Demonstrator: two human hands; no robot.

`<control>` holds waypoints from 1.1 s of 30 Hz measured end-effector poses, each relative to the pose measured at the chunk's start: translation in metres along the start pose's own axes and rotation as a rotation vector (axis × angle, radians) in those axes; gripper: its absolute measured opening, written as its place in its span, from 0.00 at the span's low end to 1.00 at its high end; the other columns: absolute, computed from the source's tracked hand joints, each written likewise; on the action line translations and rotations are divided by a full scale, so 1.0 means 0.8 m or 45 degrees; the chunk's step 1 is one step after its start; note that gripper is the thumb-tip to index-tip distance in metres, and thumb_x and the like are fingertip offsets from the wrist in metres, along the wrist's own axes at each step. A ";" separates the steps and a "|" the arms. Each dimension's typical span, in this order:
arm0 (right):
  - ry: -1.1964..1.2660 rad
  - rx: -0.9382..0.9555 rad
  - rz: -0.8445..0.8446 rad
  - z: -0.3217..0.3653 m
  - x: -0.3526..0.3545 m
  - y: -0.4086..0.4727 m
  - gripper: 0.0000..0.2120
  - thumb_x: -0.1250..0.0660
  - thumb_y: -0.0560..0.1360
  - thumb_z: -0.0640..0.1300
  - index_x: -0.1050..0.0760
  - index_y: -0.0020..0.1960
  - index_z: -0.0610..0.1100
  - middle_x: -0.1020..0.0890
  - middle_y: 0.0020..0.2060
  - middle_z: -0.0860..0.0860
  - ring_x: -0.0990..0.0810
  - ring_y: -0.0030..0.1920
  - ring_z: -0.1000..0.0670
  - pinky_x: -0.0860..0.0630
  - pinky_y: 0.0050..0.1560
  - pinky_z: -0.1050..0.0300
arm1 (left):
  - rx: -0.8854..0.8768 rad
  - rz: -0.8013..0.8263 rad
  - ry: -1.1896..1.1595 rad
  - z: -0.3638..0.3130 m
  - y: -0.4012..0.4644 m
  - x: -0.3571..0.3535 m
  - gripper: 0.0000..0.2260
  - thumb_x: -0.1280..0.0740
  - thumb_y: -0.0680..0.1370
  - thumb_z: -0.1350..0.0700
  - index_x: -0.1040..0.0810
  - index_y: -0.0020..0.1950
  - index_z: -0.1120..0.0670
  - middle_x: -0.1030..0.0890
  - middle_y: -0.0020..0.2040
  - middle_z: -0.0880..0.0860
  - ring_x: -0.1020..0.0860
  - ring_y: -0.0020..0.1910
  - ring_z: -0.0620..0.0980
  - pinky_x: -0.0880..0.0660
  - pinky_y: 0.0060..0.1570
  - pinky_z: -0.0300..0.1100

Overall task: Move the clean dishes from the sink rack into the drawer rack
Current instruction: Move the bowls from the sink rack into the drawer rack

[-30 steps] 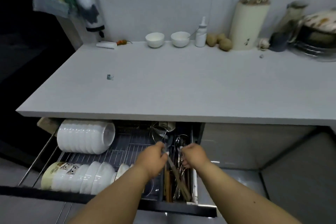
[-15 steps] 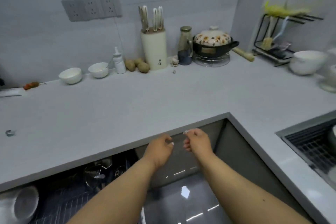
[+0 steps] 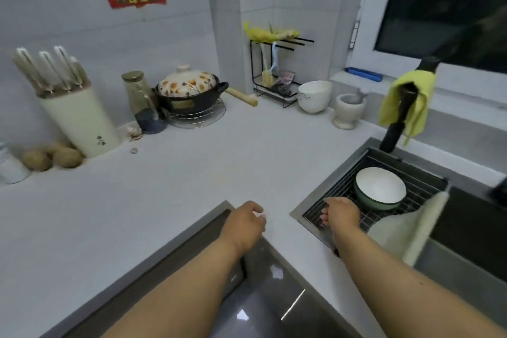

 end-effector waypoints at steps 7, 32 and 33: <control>0.007 -0.195 -0.271 -0.024 0.104 0.113 0.10 0.38 0.77 0.43 0.25 0.50 0.35 0.22 0.37 0.41 0.23 0.35 0.44 0.28 0.35 0.54 | -0.228 0.144 0.259 -0.069 0.054 -0.094 0.11 0.38 0.78 0.52 0.25 0.59 0.51 0.21 0.49 0.50 0.23 0.49 0.50 0.25 0.52 0.44; 0.467 -0.252 -0.657 -0.017 0.140 0.115 0.26 0.46 0.73 0.35 0.34 0.71 0.40 0.23 0.61 0.46 0.18 0.33 0.42 0.18 0.29 0.58 | -0.270 0.459 0.460 -0.071 0.107 -0.155 0.26 0.50 0.83 0.41 0.44 0.79 0.49 0.45 0.78 0.46 0.51 0.78 0.45 0.61 0.74 0.43; 0.438 -0.182 -0.649 -0.011 0.139 0.101 0.27 0.46 0.71 0.36 0.33 0.71 0.40 0.23 0.58 0.47 0.18 0.30 0.43 0.19 0.28 0.59 | -0.245 0.470 0.387 -0.074 0.109 -0.153 0.25 0.49 0.82 0.41 0.38 0.76 0.50 0.39 0.76 0.47 0.45 0.77 0.47 0.56 0.74 0.42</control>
Point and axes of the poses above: each hand's wrist, its own y-axis towards the middle knuckle, its own x-axis out of the back of the hand, z = x × y, the point moved 6 cm from there along y, towards the middle knuckle
